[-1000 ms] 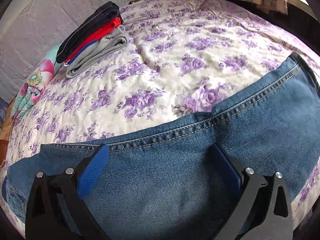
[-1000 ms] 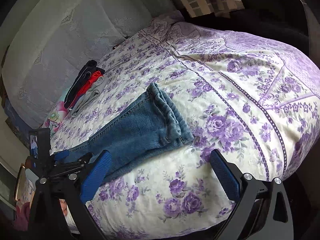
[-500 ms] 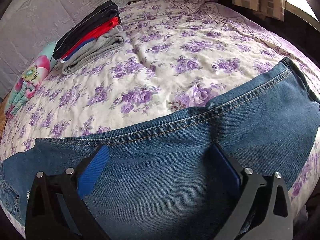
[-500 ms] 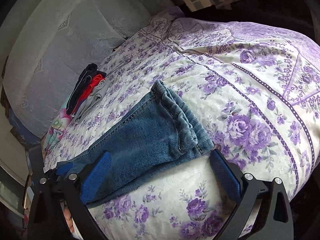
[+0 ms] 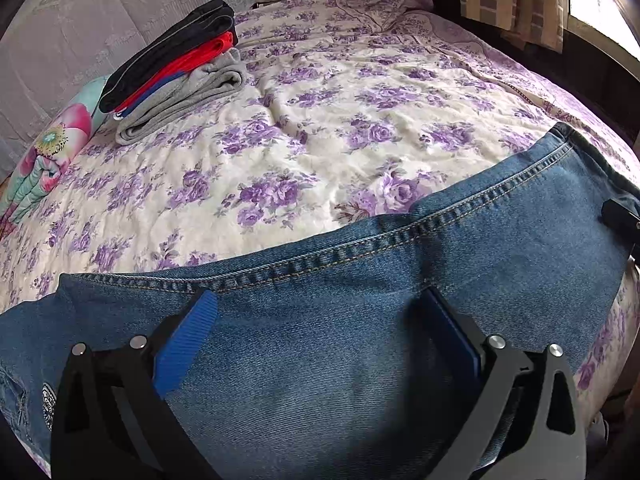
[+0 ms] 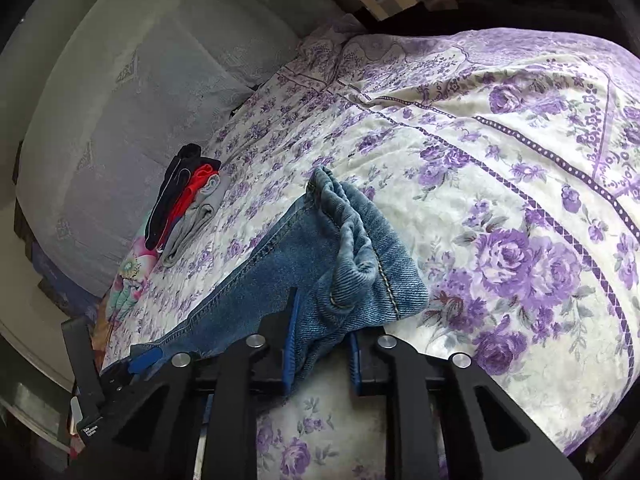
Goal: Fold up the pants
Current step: 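Lift the leg hems with the right tool and carry them toward the waistband, then lay the leg hems over the patch side with the right tool and release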
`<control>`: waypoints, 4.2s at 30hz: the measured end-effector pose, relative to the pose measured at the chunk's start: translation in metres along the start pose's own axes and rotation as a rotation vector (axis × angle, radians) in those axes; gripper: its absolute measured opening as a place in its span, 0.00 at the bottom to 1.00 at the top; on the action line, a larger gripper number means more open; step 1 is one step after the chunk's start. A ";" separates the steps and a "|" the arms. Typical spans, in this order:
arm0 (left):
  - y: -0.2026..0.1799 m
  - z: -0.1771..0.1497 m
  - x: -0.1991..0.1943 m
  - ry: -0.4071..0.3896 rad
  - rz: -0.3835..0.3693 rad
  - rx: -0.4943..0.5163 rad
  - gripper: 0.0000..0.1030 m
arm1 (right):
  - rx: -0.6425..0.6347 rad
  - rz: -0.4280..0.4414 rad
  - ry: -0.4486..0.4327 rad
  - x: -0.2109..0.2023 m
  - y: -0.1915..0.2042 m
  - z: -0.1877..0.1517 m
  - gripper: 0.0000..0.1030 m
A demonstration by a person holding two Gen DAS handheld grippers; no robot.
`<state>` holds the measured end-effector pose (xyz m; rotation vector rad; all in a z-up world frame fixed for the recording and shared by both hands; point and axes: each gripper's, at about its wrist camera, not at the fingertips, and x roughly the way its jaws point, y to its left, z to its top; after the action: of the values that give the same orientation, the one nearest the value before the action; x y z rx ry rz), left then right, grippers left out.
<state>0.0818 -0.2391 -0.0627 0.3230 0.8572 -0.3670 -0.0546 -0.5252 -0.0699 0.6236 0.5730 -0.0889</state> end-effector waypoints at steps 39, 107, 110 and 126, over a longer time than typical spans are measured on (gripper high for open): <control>0.002 -0.024 -0.027 0.015 0.086 0.179 0.95 | -0.419 -0.150 -0.107 -0.023 0.110 0.026 0.15; 0.173 -0.056 -0.100 -0.110 0.100 -0.306 0.96 | -0.835 0.167 0.068 -0.007 0.244 -0.066 0.41; 0.154 -0.058 -0.065 0.013 0.153 -0.221 0.96 | -0.759 0.157 0.310 0.034 0.221 -0.066 0.22; 0.157 -0.084 -0.057 0.031 0.118 -0.266 0.96 | -0.767 0.218 0.548 0.138 0.282 -0.050 0.24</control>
<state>0.0595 -0.0539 -0.0500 0.1317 0.9010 -0.1355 0.1077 -0.2550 -0.0279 -0.0580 0.9906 0.5050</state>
